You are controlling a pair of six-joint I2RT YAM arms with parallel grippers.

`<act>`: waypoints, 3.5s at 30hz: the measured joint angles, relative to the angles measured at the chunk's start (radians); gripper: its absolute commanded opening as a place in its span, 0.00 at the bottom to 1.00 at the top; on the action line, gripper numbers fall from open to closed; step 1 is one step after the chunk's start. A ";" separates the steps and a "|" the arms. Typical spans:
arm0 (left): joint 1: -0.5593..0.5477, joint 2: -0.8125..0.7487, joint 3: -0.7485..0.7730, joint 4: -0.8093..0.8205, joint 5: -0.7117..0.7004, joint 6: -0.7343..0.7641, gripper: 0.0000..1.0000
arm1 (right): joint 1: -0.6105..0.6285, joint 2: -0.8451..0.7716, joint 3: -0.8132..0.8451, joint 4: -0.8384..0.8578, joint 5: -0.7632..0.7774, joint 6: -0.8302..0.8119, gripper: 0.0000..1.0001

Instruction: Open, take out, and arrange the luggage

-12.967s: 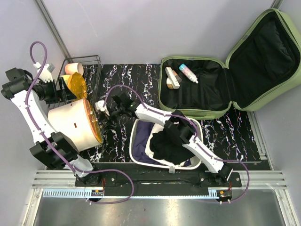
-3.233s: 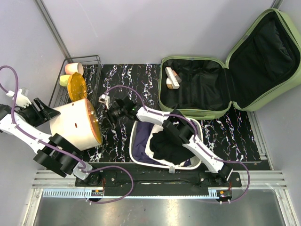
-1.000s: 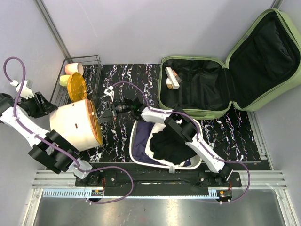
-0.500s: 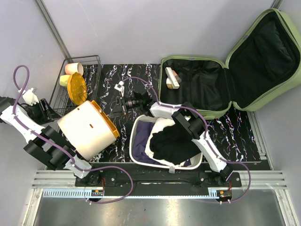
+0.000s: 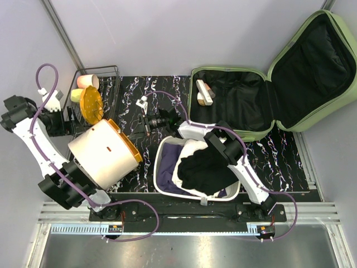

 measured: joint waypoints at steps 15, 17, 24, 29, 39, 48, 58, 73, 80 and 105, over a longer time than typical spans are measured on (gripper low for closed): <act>0.134 -0.023 -0.122 0.056 -0.093 -0.275 0.86 | 0.009 -0.042 -0.056 -0.005 0.046 -0.049 0.00; 0.136 -0.023 -0.121 0.056 -0.098 -0.285 0.86 | 0.010 -0.043 -0.056 -0.008 0.046 -0.058 0.00; 0.081 -0.023 -0.118 0.052 -0.045 -0.274 0.78 | 0.023 -0.043 -0.045 -0.023 0.055 -0.078 0.00; -0.006 -0.023 -0.149 0.077 0.054 -0.325 0.75 | 0.050 -0.043 -0.037 -0.040 0.076 -0.081 0.00; -0.035 0.119 -0.074 0.069 0.059 -0.427 0.86 | 0.084 -0.043 -0.029 -0.043 0.132 -0.075 0.00; 0.130 0.109 0.013 0.001 -0.184 -0.473 0.97 | 0.113 -0.048 -0.041 -0.035 0.198 -0.098 0.00; 0.200 0.057 -0.037 -0.011 -0.287 -0.483 0.96 | 0.113 -0.049 -0.042 -0.035 0.198 -0.115 0.00; 0.089 0.063 -0.082 0.160 -0.059 -0.631 0.89 | 0.108 -0.050 -0.062 0.014 0.248 -0.072 0.00; 0.008 0.159 0.161 0.077 0.052 -0.352 0.96 | 0.111 -0.050 -0.069 0.029 0.319 -0.068 0.00; -0.469 -0.258 -0.175 -0.035 -0.052 0.539 0.90 | 0.114 -0.050 -0.075 0.042 0.345 -0.076 0.00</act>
